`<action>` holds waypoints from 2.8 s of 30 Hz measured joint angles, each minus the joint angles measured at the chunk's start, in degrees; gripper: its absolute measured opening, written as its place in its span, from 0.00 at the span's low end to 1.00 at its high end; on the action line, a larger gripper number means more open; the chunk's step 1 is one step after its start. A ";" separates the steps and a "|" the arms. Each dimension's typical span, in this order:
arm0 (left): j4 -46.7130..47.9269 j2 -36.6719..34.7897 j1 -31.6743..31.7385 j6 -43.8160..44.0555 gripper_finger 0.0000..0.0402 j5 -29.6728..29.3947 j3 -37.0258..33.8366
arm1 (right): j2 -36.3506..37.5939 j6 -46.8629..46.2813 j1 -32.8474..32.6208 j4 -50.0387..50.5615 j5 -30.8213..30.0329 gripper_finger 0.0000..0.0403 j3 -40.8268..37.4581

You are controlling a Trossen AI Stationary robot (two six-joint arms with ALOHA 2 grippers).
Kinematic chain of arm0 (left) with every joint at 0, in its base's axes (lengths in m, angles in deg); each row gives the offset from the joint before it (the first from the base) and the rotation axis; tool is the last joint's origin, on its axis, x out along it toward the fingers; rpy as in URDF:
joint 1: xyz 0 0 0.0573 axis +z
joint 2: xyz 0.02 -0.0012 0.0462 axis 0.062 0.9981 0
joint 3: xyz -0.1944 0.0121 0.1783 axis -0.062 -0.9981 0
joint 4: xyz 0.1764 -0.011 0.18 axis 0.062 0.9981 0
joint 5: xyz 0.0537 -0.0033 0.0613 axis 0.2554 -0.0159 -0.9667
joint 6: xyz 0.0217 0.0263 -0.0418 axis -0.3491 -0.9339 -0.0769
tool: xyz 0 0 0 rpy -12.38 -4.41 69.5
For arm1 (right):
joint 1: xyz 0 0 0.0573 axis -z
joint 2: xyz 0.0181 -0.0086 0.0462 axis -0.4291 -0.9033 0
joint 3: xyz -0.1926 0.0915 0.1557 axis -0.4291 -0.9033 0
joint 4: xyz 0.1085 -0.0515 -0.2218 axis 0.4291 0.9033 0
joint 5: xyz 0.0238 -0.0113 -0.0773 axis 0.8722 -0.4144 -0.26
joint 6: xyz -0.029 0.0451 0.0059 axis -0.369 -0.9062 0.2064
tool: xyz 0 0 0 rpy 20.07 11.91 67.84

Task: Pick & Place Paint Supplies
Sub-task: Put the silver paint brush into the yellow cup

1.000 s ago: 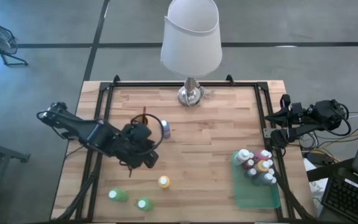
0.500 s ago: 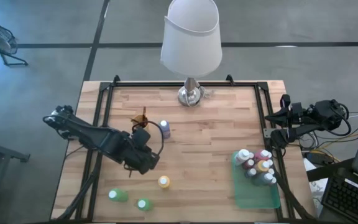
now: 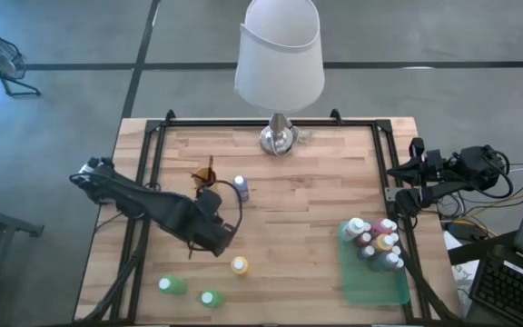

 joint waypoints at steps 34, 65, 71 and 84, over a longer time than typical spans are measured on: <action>-9.39 1.30 6.90 4.33 0.55 11.54 -23.21 | 0.01 -0.01 0.00 0.00 0.00 0.02 -0.01; -22.39 0.60 15.09 -1.53 0.54 16.41 -40.61 | 0.01 -0.01 0.00 0.00 0.00 0.02 -0.01; -29.26 0.42 17.00 -4.40 0.54 17.07 -43.52 | 0.01 0.00 -0.01 0.00 -0.01 0.02 -0.01; -30.50 0.31 19.51 -8.05 0.54 17.56 -43.95 | -0.01 0.01 0.00 0.00 -0.02 0.02 0.01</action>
